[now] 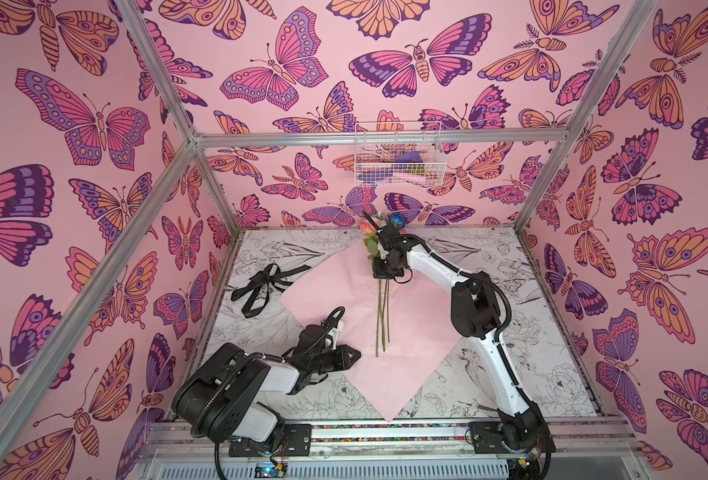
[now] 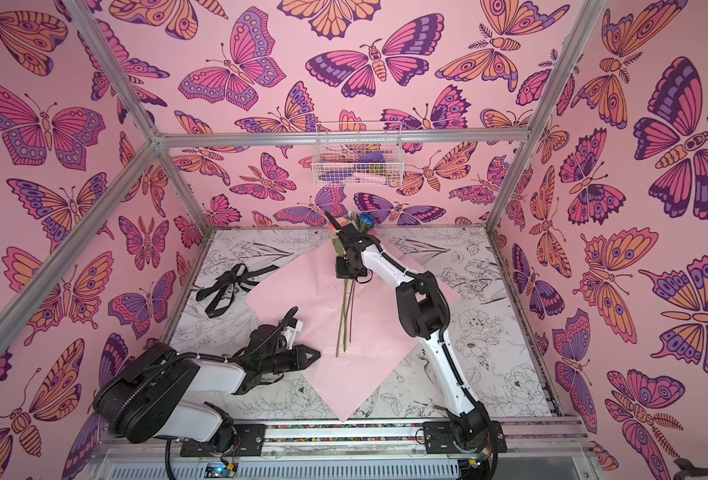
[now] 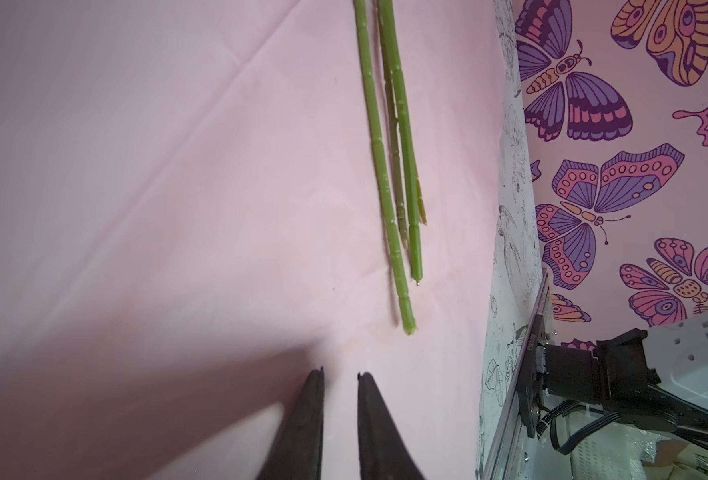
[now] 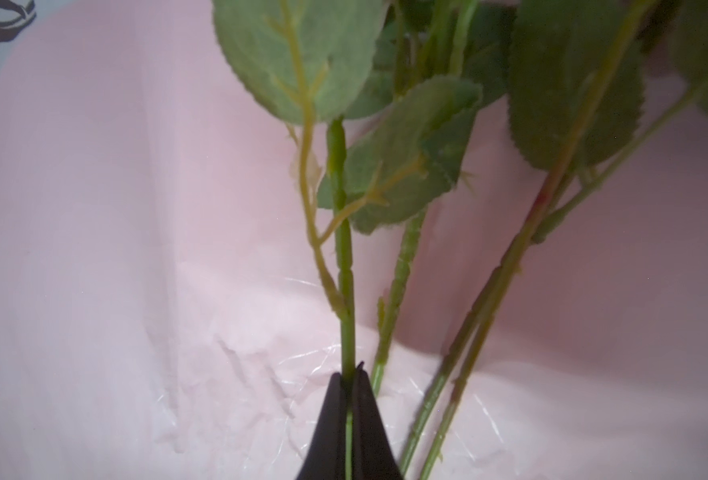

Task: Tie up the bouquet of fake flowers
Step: 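Carry the pink rose onto the sheet and lay it with the others, then open the right gripper and move it down to the stem ends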

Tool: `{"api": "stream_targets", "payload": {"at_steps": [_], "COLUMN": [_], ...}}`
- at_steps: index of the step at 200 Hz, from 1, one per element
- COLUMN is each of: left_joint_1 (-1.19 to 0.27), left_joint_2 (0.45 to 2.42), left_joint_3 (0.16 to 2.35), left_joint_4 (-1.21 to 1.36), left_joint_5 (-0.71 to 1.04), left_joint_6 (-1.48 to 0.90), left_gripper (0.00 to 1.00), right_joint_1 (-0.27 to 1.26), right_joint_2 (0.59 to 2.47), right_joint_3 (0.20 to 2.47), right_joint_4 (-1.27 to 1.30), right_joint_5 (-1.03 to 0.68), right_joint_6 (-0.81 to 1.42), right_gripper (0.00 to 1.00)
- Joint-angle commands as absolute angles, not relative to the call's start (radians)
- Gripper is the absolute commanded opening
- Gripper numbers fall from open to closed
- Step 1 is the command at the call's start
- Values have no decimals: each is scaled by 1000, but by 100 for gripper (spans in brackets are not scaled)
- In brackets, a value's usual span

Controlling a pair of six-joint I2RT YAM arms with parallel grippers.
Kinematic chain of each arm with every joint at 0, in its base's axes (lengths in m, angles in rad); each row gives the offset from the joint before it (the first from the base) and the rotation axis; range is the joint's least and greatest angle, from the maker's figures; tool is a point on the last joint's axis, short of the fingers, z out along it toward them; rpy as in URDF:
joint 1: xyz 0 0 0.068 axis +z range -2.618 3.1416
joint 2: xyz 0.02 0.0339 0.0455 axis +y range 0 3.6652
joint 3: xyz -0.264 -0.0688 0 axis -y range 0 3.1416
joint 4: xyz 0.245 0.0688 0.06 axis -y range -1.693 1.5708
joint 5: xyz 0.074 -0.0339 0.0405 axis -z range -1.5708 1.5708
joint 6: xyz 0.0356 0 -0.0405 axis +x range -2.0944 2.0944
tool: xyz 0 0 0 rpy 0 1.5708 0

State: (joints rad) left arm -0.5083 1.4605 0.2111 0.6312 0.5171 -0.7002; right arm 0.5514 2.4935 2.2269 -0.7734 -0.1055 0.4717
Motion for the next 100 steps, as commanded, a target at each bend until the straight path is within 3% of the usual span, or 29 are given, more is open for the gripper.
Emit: {"api": "stream_targets", "payload": {"at_steps": [1, 100], "left_joint_1": [-502, -501], "left_joint_2": [1480, 1472], "left_joint_3": [167, 167], "left_joint_4": [487, 482], "left_joint_5": [481, 485], "left_joint_6": [-701, -699], "left_gripper": [20, 20], "right_joint_1": [555, 552], "right_joint_2": [2529, 2510], "right_joint_3": [2266, 2252], "right_joint_4": [-801, -799], "right_joint_5": [-72, -95], "right_joint_6": [461, 491], "right_gripper": [0, 24]}}
